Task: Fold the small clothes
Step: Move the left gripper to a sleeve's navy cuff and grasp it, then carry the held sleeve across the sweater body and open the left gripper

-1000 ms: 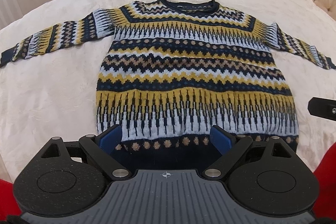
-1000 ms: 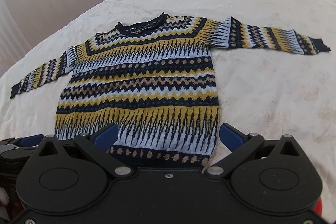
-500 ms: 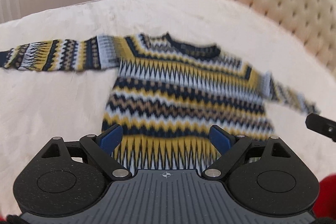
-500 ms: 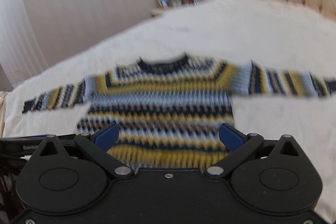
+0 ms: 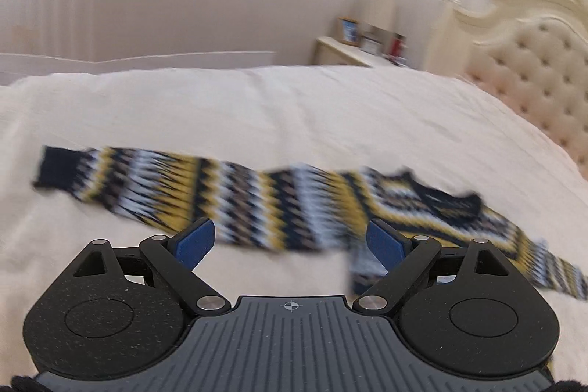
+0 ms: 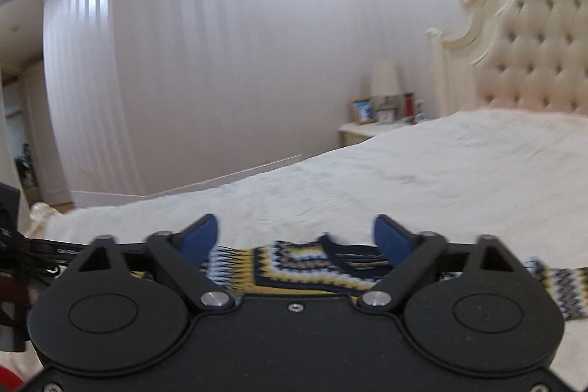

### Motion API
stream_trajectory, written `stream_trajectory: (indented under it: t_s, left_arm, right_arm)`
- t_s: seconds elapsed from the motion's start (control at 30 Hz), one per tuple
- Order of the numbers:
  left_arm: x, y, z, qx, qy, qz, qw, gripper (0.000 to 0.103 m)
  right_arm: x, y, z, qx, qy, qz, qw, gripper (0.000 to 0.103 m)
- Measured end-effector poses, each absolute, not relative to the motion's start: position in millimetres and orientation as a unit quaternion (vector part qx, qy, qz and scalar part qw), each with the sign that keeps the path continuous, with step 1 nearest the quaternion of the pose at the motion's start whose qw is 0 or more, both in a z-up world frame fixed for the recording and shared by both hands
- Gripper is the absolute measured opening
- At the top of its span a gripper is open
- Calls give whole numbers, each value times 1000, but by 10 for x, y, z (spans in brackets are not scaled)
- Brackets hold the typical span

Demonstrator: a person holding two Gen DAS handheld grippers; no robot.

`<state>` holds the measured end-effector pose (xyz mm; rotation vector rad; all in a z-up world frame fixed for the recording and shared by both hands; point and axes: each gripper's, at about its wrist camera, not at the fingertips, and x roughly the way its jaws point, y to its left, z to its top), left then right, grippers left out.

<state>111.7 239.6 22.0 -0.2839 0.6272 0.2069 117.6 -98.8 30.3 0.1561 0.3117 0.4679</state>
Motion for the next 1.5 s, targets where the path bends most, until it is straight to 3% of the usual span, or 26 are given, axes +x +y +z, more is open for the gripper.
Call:
stream_trajectory:
  t_s: [0.43, 0.83, 0.9, 0.97, 1.03, 1.5]
  left_arm:
    - [1192, 3717, -207, -197, 310, 200, 908, 90]
    - [1397, 4347, -620, -332, 280, 202, 878, 90]
    - [1448, 4445, -637, -351, 286, 194, 870, 80]
    - [1477, 4488, -611, -363, 282, 178, 870, 31]
    - [1525, 4443, -560, -355, 274, 180, 875, 12]
    - [1812, 3259, 615, -212, 235, 72, 946, 9]
  right_arm:
    - [1612, -786, -404, 125, 248, 258, 925, 83]
    - [1738, -717, -525, 98, 280, 255, 920, 83]
    - [1775, -703, -538, 98, 284, 252, 920, 83]
    - [1790, -711, -537, 104, 288, 252, 918, 83]
    - [1800, -726, -532, 110, 294, 251, 916, 83]
    - [1987, -1264, -396, 167, 328, 183, 911, 83]
